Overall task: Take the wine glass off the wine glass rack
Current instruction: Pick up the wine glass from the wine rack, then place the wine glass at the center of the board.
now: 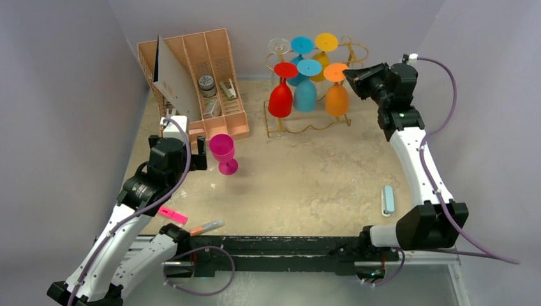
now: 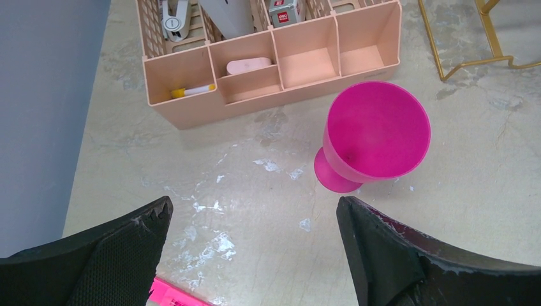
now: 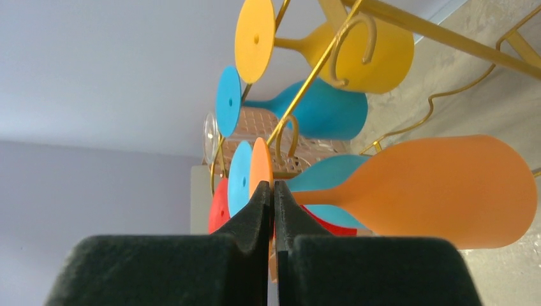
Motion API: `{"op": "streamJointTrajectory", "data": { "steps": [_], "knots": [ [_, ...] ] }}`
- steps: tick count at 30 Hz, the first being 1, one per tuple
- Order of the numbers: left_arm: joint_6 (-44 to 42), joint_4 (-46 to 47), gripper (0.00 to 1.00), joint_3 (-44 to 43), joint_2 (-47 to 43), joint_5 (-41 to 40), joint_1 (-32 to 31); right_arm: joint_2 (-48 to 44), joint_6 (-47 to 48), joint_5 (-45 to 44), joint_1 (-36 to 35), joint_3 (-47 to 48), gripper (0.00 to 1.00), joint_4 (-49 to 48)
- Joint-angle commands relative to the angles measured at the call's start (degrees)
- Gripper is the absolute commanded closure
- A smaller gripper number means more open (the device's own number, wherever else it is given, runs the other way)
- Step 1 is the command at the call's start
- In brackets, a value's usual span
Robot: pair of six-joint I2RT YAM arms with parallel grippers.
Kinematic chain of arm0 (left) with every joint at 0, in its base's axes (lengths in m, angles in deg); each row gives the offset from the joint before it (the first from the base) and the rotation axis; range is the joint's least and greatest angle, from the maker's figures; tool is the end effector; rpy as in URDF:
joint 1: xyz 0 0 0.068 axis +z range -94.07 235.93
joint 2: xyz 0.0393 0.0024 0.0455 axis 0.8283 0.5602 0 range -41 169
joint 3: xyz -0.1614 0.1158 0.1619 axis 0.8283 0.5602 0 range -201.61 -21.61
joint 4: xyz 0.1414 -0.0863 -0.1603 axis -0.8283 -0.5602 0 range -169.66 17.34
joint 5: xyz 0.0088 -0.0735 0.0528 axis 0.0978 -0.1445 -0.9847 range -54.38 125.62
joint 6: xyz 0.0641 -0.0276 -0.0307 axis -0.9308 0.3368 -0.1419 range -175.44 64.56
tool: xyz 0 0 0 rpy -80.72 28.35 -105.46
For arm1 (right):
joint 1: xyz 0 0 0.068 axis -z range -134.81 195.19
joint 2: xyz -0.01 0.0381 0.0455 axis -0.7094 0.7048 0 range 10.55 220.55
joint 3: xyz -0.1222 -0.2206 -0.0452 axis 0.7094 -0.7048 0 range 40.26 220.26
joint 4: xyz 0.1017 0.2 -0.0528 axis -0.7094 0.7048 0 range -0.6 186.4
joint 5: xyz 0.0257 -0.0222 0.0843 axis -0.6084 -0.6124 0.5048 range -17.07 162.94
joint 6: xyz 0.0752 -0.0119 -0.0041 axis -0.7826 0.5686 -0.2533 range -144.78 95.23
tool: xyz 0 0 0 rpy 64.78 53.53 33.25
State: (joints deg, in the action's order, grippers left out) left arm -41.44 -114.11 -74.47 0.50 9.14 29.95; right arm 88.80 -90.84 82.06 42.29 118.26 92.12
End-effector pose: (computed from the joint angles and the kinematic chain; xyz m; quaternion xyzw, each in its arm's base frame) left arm 0.1428 -0.0376 0.3115 -0.0257 0.8507 0.0203 0.5246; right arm 0.3182 0.0265 0.4070 0.3320 0.6446 0.4361 0.5330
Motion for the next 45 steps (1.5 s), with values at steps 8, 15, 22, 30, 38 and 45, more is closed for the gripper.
{"op": "streamJointTrajectory", "data": {
  "steps": [8, 15, 22, 30, 38, 45],
  "knots": [
    [-0.02, 1.28, 0.01, 0.02, 0.11, 0.36, 0.23, -9.41, 7.3, 10.97, -0.18, -7.13, 1.0, -2.55],
    [-0.79, 3.38, 0.0, 0.03, -0.47, 7.44, 0.24, -14.82, 12.5, 25.16, -0.18, -15.16, 1.0, -7.08],
    [3.53, 2.77, 0.0, -5.63, -0.45, 31.66, 0.27, -19.44, 14.99, 38.43, -2.04, -27.91, 1.0, -15.52],
    [16.18, 19.85, 0.07, -1.7, 4.51, 62.87, 0.02, -19.13, 24.91, 46.19, -10.86, -28.92, 1.0, -14.49],
    [16.54, 22.45, 0.13, -3.54, 13.28, 65.16, -9.73, -23.55, 28.63, 49.32, -17.49, -30.56, 1.0, -17.2],
    [21.22, 32.39, 0.23, -2.02, 16.13, 65.34, -13.13, -24.96, 30.29, 48.54, -19.93, -31.1, 1.0, -16.35]
  ]
}}
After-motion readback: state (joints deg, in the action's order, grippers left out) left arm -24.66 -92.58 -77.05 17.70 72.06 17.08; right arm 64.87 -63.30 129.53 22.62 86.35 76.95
